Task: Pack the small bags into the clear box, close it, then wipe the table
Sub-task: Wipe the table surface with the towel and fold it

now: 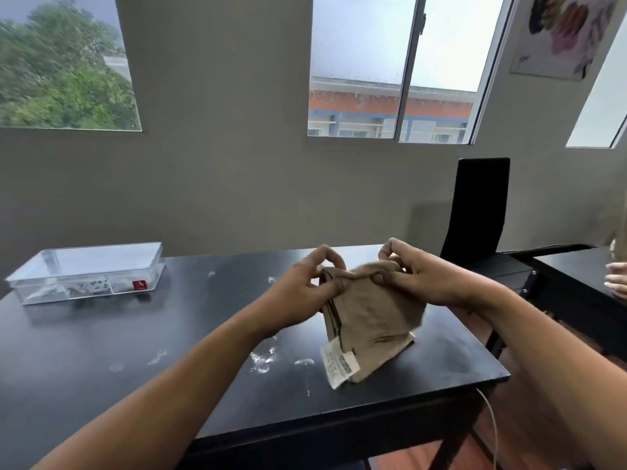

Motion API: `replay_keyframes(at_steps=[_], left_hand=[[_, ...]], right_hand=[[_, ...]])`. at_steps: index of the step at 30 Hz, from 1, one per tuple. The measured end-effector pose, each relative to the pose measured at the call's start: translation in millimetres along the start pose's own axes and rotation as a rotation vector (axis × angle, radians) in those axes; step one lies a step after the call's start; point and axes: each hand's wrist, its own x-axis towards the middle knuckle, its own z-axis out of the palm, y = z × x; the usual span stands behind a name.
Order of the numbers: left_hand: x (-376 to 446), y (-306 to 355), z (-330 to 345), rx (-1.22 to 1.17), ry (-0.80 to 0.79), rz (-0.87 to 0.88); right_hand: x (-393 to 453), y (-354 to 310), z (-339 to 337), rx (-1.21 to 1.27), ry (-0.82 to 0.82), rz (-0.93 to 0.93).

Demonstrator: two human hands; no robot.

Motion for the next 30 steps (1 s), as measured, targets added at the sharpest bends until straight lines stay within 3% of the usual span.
replay_keyframes(at_steps=[3, 6, 9, 12, 15, 19, 22, 25, 30], left_hand=[[-15.8, 1.0, -21.8, -0.157, -0.013, -0.066], [-29.5, -6.0, -39.9, -0.14, 0.018, -0.105], [-41.2, -16.9, -52.7, -0.1, 0.054, -0.187], [-49.3, -34.4, -62.9, 0.037, 0.098, -0.246], [-58.9, -55.5, -75.2, 0.361, 0.134, -0.219], [-80.7, -74.1, -96.2, 0.521, 0.078, -0.183], [-94.9, -86.7, -125.2, 0.76, 0.129, -0.159], [-108.0, -102.4, -158.9, 0.915, 0.16, -0.22], [-117.6, -125.7, -176.4, 0.995, 0.162, -0.185]], right_hand=[[7.0, -16.6, 21.5, 0.117, 0.023, 0.015], [12.7, -25.4, 45.4, 0.289, -0.023, 0.096], [18.2, -30.9, 66.4, 0.307, -0.081, 0.166], [24.6, -33.5, 89.2, -0.016, -0.022, 0.112], [25.0, -32.5, 120.3, -0.375, 0.014, -0.102], [14.8, -23.9, 164.5, -0.693, 0.024, -0.348], [14.8, -22.4, 173.8, -0.69, 0.017, -0.473], [18.4, -33.6, 172.9, -0.524, -0.141, -0.362], [51.3, -37.7, 168.2, -0.575, -0.148, -0.313]])
